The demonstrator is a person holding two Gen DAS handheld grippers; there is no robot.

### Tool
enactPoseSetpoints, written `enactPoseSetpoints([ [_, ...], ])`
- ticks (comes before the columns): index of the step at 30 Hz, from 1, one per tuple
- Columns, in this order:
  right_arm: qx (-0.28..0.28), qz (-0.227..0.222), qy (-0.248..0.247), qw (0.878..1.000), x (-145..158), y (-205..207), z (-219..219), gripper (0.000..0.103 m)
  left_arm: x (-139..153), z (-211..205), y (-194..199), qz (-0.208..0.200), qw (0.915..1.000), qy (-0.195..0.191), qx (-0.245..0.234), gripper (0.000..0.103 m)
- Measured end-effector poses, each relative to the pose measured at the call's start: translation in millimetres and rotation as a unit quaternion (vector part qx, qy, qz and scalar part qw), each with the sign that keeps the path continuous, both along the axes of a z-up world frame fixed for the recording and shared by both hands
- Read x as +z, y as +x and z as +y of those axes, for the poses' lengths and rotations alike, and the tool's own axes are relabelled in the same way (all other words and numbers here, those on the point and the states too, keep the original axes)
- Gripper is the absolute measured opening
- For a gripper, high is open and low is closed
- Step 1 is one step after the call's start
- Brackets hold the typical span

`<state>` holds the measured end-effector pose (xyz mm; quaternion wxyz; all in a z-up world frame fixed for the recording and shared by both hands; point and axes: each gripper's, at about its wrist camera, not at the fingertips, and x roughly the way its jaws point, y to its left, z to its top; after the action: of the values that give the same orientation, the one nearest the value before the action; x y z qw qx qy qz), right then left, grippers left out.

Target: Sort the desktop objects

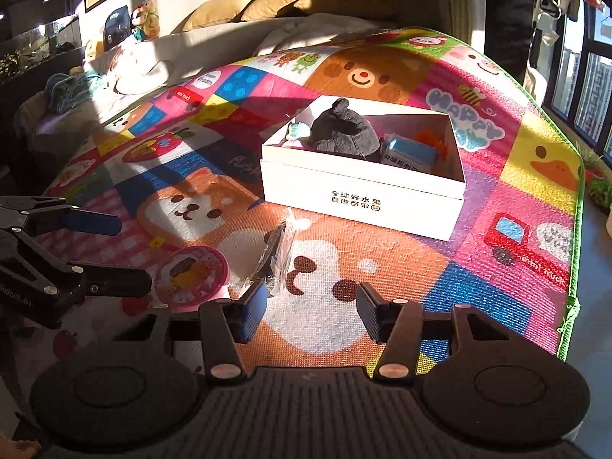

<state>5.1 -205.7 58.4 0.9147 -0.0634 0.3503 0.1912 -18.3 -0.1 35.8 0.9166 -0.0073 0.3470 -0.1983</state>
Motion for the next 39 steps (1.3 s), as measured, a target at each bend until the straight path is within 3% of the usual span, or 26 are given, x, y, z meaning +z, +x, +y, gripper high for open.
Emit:
enactPoseSetpoints([
  [3,0.024,-0.007,-0.025,0.999,-16.3,1.1,13.1,0.035,-8.6,-15.5,0.0,0.010,0.9997,0.012,-0.018,0.103],
  [7,0.039,-0.025,-0.040,0.998,-26.4,5.9,26.6,0.034,-15.5,-26.1,4.8,0.016,0.9996,0.021,-0.008,0.103],
  [13,0.045,-0.013,-0.032,0.998,-34.1,17.2,34.7,0.042,-18.8,-1.6,18.3,0.024,0.9964,0.044,0.068,0.103],
  [15,0.053,-0.016,-0.033,0.998,-34.1,14.7,38.1,0.055,-19.2,8.8,19.6,0.026,0.9947,0.049,0.087,0.103],
  [18,0.049,-0.024,-0.042,0.998,-34.4,14.3,41.9,0.065,-21.8,22.2,22.1,0.036,0.9915,0.052,0.113,0.103],
  [21,0.013,-0.031,-0.059,0.998,-34.6,22.8,39.7,0.075,-23.9,27.8,22.7,0.041,0.9902,0.049,0.124,0.103],
  [26,-0.130,-0.035,-0.101,0.986,-37.8,49.2,16.4,0.087,-25.9,20.9,18.7,0.036,0.9925,0.048,0.107,0.103],
  [28,-0.156,-0.022,-0.084,0.984,-36.1,52.7,2.8,0.089,-28.0,15.8,17.6,0.031,0.9935,0.049,0.098,0.103],
  [31,-0.152,-0.003,-0.032,0.988,-32.1,48.2,-10.0,0.101,-29.7,10.1,17.5,0.025,0.9941,0.048,0.094,0.103],
  [36,-0.110,-0.014,0.002,0.994,-23.5,47.9,7.7,0.101,-33.9,3.3,18.0,0.009,0.9941,0.053,0.094,0.103],
  [39,-0.113,0.008,0.034,0.993,-21.6,69.0,21.3,0.101,-36.7,-1.6,14.7,-0.002,0.9934,0.069,0.091,0.103],
])
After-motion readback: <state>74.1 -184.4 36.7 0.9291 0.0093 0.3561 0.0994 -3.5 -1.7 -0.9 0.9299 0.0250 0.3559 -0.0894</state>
